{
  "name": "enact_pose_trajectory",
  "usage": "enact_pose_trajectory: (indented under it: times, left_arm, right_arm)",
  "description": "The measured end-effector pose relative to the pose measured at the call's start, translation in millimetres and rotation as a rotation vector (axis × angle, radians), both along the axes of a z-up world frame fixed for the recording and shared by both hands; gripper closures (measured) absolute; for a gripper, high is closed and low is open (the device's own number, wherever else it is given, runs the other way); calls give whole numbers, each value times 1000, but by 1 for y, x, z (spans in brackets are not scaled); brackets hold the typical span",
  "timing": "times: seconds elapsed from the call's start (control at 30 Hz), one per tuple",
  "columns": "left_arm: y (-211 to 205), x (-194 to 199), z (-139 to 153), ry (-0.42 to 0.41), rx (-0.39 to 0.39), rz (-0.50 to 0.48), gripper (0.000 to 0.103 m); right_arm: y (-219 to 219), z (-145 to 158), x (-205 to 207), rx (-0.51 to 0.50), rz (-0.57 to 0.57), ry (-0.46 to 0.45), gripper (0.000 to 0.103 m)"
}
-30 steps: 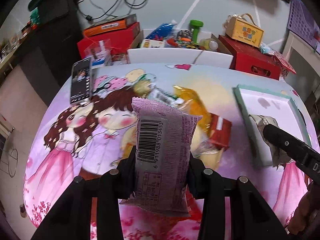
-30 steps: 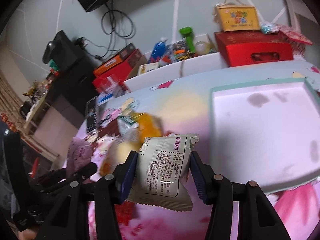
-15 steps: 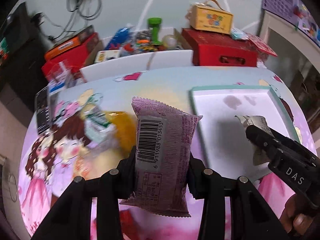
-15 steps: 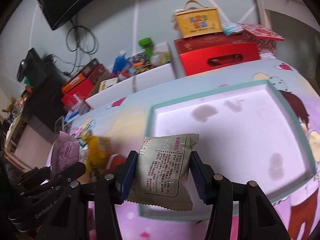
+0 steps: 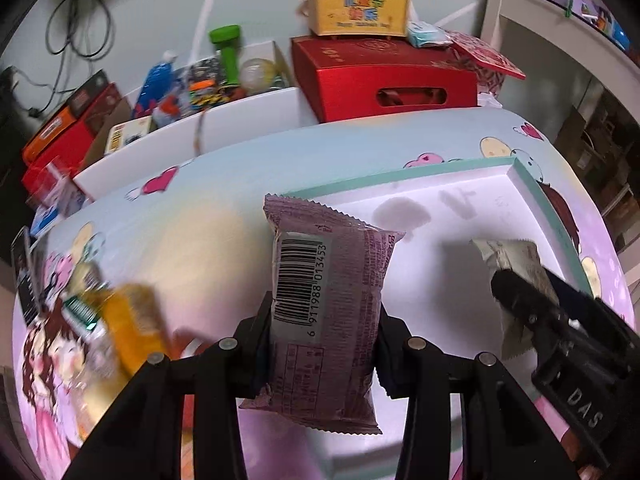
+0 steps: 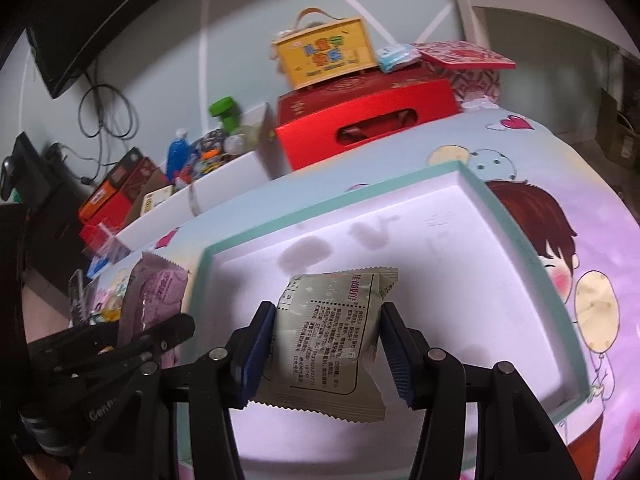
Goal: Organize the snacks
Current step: 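Carry the pink bag with the left tool while the right tool carries the beige packet into the tray, then open both tools to release the bags in the tray and withdraw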
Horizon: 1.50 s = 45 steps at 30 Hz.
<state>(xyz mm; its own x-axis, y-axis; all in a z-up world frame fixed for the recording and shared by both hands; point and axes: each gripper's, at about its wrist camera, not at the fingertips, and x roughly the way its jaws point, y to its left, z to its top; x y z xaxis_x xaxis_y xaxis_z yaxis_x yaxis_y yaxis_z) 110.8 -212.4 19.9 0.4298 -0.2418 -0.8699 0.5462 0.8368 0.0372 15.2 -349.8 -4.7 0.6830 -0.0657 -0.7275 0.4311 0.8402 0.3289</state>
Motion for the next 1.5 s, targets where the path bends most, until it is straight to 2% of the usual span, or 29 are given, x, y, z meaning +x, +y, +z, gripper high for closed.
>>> enact_pose_trajectory:
  times: [0.27,0.33,0.4,0.57,0.63,0.77,0.87,0.93,0.97,1.03,1.1,1.5]
  left_arm:
    - [-36,16,-18,19,5,-27,59]
    - [-39,17,-21,27,-1,-27,52]
    - [-39,17,-21,27,-5,-24,30]
    - [-28,18,-15,31,-29,4,29]
    - [-22,18,-10,26,-39,19,29]
    - [-8,16,-2,-3,-26,45,19]
    - [6,16,1,-20,-23,70,18]
    - [18,15,2,-37,-14,98,14]
    - [23,15,4,-45,-14,108,8]
    - [37,13,6,-70,-17,124,7]
    - [51,12,8,-85,-19,142,7]
    - [131,-6,30,-156,-48,249,5]
  right_arm:
    - [-25,-19,-3,2,-59,41,47]
    - [-27,-21,-4,1,-70,46,47]
    - [-28,-21,-5,-7,-78,52,45]
    - [-28,-20,-6,-14,-82,57,45]
    - [-27,-19,-6,-20,-80,63,43]
    - [-25,-17,-6,-29,-79,74,36]
    - [-22,-17,-7,-31,-72,84,28]
    - [-20,-15,-8,-35,-66,77,19]
    - [-19,-14,-9,-35,-65,70,16]
    - [-15,-11,-11,-42,-58,55,5]
    - [-11,-7,-12,-53,-54,42,0]
    - [26,8,-22,-103,-4,-16,0]
